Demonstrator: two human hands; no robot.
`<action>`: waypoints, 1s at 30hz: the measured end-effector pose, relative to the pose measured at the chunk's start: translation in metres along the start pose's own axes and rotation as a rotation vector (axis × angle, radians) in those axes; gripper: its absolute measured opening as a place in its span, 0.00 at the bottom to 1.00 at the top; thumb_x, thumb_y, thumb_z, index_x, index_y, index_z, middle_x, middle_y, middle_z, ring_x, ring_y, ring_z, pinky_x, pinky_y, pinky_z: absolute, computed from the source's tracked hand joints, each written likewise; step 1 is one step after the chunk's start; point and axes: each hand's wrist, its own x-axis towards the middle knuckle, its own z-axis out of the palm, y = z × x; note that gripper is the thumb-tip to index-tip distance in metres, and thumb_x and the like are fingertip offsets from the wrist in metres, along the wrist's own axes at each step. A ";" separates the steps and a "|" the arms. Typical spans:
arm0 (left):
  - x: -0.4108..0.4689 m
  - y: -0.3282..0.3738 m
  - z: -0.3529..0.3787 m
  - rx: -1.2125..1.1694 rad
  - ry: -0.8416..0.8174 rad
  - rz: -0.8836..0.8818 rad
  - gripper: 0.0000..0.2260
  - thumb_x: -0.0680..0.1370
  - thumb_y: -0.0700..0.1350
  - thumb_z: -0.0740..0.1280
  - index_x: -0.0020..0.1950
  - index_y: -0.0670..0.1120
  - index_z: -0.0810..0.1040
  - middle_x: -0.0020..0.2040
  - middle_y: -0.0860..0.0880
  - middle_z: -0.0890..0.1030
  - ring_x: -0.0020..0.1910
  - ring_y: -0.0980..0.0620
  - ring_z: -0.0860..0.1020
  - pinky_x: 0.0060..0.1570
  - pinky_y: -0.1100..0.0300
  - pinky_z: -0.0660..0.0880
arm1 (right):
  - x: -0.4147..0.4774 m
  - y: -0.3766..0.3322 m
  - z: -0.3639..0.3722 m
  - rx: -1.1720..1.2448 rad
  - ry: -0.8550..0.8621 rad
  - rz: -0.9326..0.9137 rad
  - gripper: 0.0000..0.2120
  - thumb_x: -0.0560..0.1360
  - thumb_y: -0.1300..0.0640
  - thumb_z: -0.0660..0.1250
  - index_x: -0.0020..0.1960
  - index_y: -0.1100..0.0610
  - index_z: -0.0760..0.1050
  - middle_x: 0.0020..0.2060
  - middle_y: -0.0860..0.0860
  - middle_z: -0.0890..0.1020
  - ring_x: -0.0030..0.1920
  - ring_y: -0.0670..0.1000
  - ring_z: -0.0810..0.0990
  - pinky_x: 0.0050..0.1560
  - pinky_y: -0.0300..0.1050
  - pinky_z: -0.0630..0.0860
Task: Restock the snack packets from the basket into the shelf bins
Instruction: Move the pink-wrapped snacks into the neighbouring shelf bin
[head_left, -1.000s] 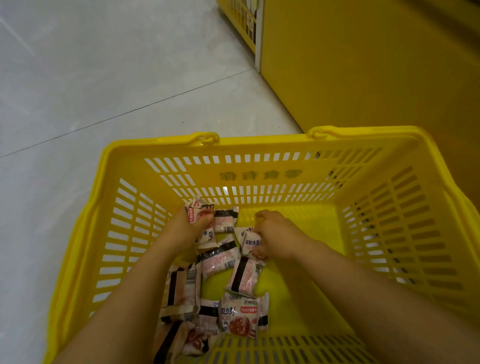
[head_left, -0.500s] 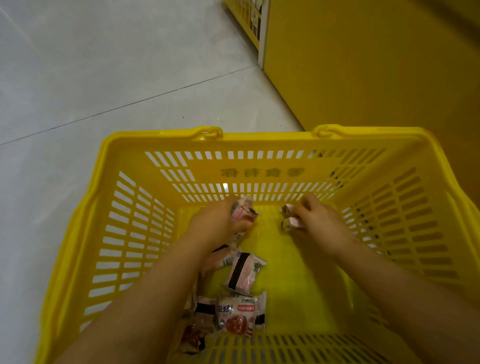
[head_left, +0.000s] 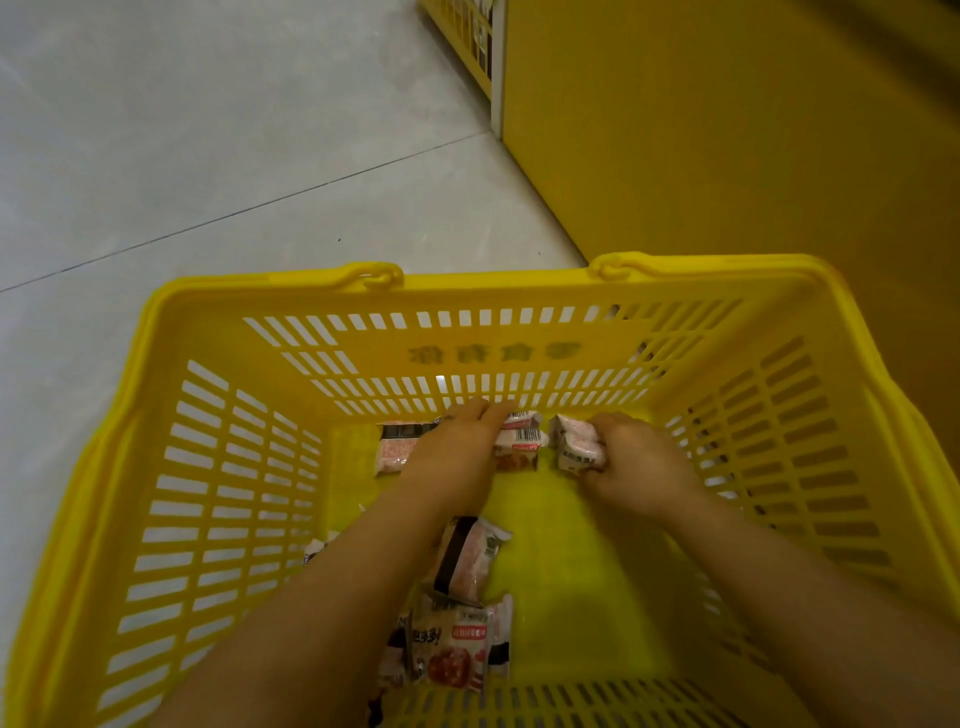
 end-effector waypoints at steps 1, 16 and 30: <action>-0.001 -0.002 -0.003 -0.081 0.020 -0.011 0.31 0.76 0.38 0.66 0.76 0.52 0.59 0.73 0.48 0.64 0.70 0.45 0.65 0.64 0.51 0.69 | -0.003 0.004 -0.003 -0.035 0.011 0.000 0.19 0.69 0.48 0.67 0.58 0.52 0.72 0.57 0.52 0.77 0.57 0.57 0.76 0.52 0.47 0.71; -0.013 -0.019 -0.024 -0.829 -0.206 -0.071 0.21 0.76 0.37 0.69 0.65 0.53 0.74 0.62 0.53 0.78 0.58 0.57 0.77 0.55 0.62 0.76 | -0.012 -0.039 0.016 -0.282 0.034 -0.527 0.26 0.69 0.45 0.69 0.65 0.50 0.72 0.76 0.55 0.57 0.77 0.58 0.50 0.75 0.58 0.44; -0.035 -0.063 0.002 0.214 0.146 -0.214 0.30 0.75 0.52 0.68 0.74 0.52 0.61 0.69 0.48 0.68 0.67 0.47 0.66 0.62 0.55 0.68 | -0.001 -0.061 0.023 -0.159 0.014 -0.318 0.50 0.69 0.38 0.68 0.78 0.48 0.39 0.67 0.54 0.67 0.64 0.56 0.68 0.61 0.51 0.68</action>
